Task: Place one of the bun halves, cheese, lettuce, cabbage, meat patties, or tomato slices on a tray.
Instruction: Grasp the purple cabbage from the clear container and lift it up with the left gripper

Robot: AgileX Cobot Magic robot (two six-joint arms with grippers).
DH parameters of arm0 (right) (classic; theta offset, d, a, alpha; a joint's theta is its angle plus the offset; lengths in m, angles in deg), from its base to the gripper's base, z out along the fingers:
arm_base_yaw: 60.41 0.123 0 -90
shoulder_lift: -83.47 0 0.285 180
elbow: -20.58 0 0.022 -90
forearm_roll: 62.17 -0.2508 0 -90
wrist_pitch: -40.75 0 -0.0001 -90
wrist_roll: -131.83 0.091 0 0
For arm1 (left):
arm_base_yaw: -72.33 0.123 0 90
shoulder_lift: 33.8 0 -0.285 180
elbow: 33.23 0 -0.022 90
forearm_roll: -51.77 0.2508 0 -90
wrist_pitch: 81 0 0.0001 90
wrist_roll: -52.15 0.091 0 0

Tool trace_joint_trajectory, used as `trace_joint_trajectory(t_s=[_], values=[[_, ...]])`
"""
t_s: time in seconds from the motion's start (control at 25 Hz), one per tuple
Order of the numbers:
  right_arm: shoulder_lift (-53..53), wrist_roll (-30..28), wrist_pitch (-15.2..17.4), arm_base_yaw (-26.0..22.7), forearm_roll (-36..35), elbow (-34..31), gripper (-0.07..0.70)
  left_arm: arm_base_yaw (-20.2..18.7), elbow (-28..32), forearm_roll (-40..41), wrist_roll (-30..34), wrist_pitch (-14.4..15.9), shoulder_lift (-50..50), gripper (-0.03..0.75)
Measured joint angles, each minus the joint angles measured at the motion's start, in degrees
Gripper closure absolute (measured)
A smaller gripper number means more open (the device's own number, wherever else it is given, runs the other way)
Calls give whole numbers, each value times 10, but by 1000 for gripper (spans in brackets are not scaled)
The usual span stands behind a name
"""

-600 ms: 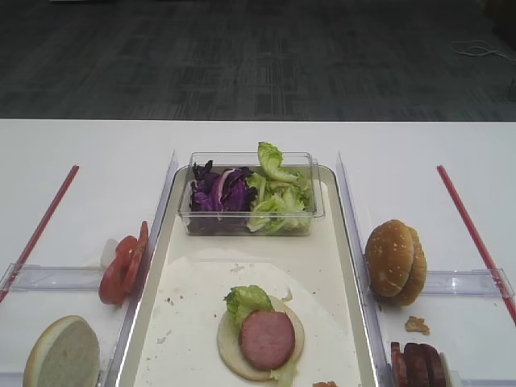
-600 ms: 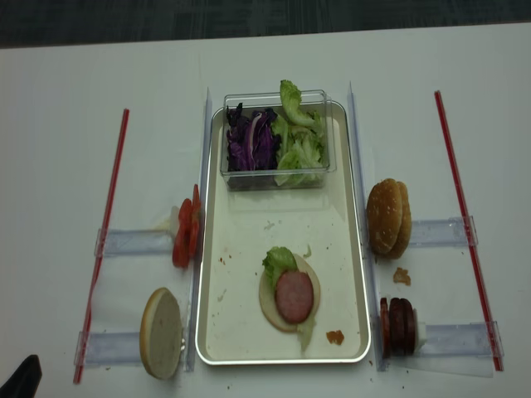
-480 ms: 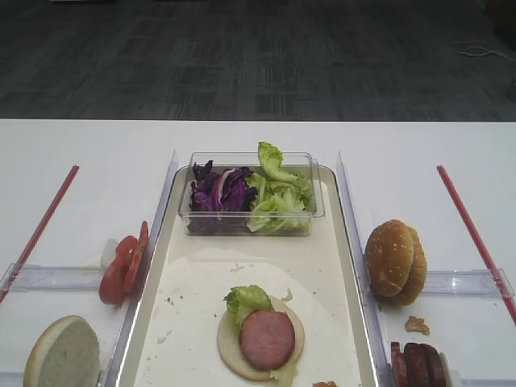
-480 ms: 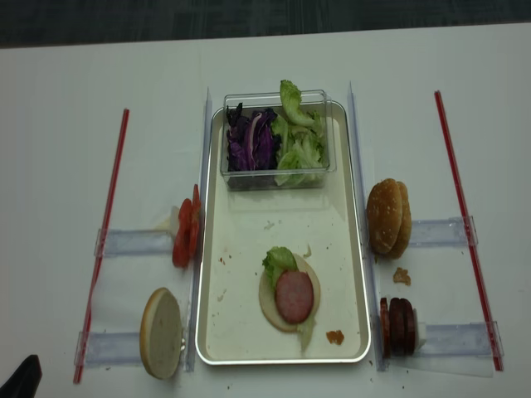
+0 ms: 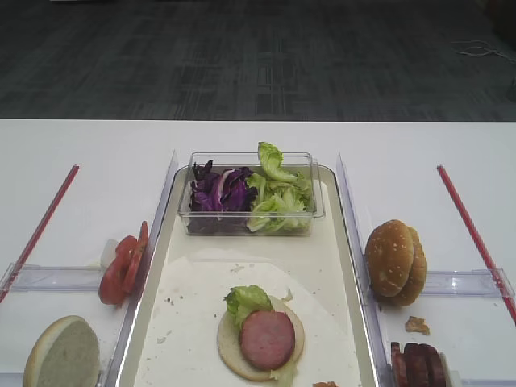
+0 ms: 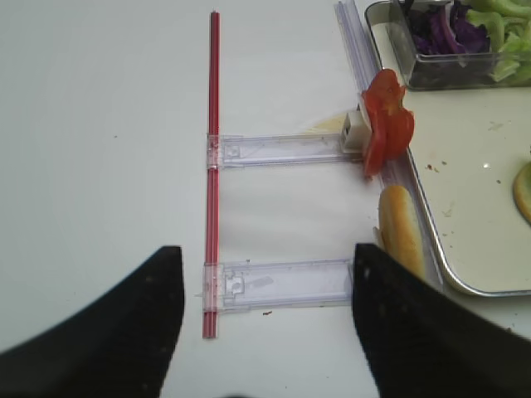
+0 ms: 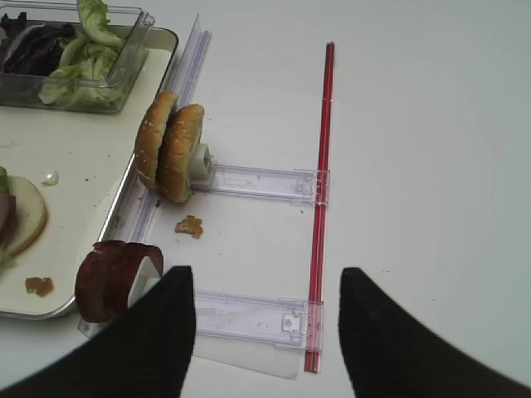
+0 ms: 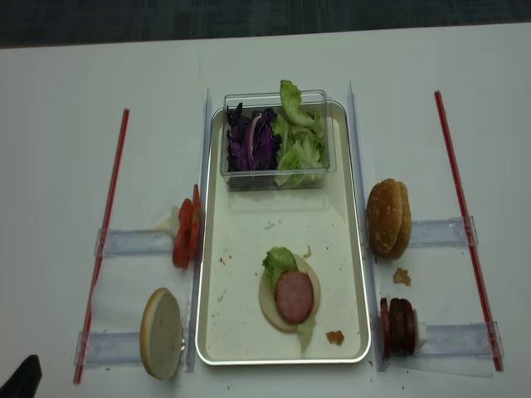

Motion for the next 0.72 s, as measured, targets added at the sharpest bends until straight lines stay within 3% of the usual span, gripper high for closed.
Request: trace_joint_trajectory(t_s=[0.72], values=[[0,0,0,0,0,0,218,0,0,7,0,0,0,294]])
